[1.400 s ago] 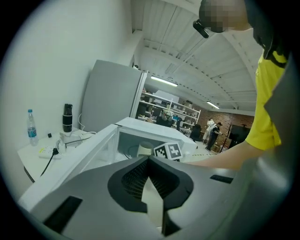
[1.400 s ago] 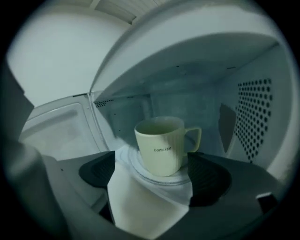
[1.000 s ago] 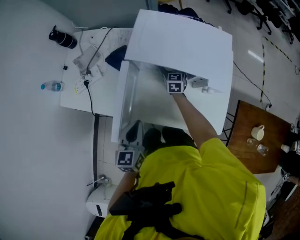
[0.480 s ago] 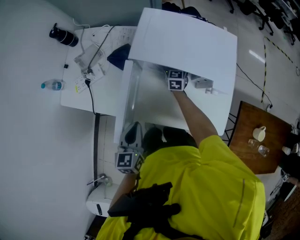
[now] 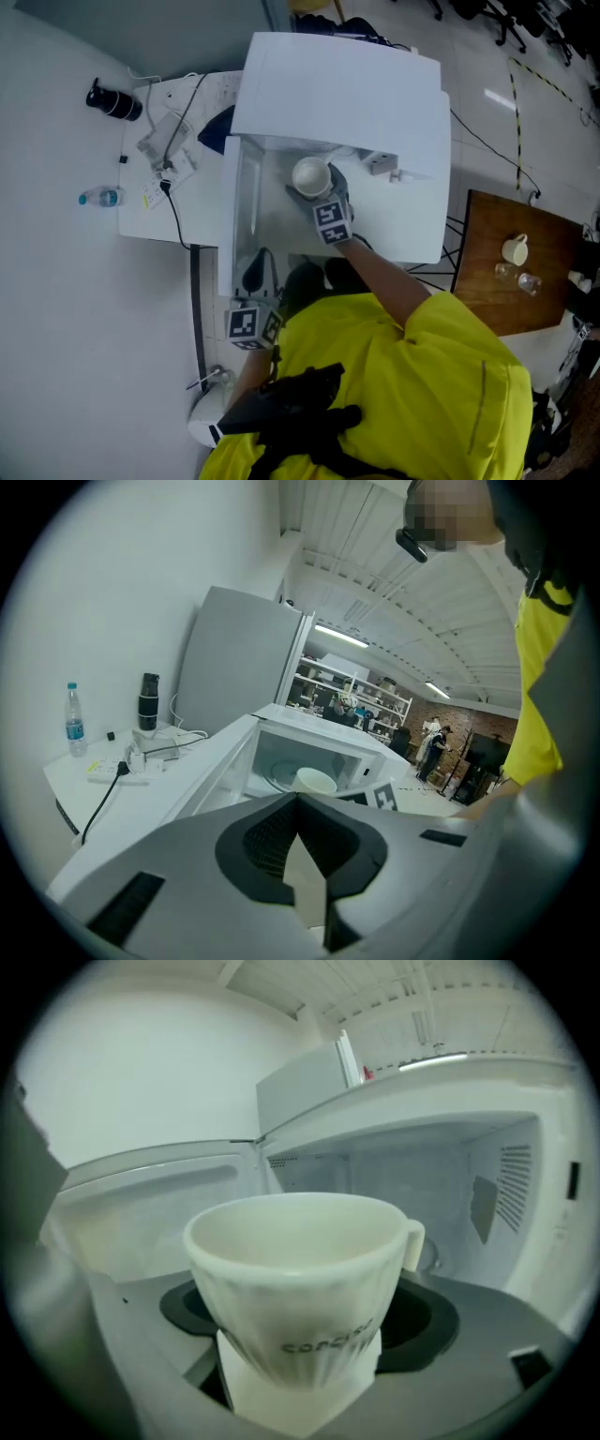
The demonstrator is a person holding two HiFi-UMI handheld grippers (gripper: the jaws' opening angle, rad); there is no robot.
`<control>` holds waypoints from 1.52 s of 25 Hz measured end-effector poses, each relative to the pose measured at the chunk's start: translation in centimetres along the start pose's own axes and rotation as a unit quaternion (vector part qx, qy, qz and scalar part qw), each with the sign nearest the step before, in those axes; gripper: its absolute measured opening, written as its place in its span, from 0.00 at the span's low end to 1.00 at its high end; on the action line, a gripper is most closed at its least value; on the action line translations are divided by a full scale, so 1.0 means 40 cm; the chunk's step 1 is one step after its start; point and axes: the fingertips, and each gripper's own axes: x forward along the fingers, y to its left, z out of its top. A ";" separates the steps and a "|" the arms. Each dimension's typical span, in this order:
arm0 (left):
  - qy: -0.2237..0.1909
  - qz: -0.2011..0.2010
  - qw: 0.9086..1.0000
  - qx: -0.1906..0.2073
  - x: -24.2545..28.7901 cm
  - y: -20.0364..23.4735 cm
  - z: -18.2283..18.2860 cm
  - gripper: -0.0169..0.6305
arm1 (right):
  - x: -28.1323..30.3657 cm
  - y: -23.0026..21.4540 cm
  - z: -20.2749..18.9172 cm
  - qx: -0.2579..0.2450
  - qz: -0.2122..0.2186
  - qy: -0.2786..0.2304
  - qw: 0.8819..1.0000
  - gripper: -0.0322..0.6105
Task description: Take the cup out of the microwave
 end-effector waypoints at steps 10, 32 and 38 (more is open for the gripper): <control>0.031 -0.095 0.994 0.041 0.117 -0.187 -0.033 0.01 | -0.378 -0.308 -0.329 0.049 -0.121 0.061 0.990 0.79; 0.066 -0.130 0.987 0.064 0.130 -0.329 -0.086 0.01 | -0.484 -0.694 -0.438 0.104 -0.252 0.038 0.961 0.80; 0.050 -0.130 0.989 0.058 0.141 -0.324 -0.057 0.01 | -0.575 -0.561 -0.492 0.115 -0.212 0.078 0.967 0.80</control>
